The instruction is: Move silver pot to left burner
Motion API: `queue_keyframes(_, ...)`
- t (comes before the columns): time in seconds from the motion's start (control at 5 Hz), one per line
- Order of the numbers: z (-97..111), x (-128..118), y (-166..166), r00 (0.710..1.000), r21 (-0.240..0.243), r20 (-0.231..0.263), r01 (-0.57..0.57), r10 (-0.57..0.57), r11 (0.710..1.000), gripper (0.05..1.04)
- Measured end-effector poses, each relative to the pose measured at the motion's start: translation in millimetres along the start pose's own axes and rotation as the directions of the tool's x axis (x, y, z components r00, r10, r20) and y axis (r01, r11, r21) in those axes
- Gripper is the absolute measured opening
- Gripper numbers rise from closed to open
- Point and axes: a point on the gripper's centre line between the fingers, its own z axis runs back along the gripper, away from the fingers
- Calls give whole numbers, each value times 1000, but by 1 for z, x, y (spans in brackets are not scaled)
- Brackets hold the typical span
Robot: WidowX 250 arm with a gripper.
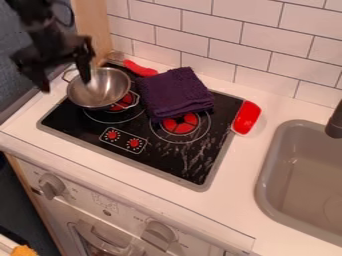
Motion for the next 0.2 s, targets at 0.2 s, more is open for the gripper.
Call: queue_keyframes(0.2, 31, 4, -1, 996, -29, 71, -51, 53, 998, 1001)
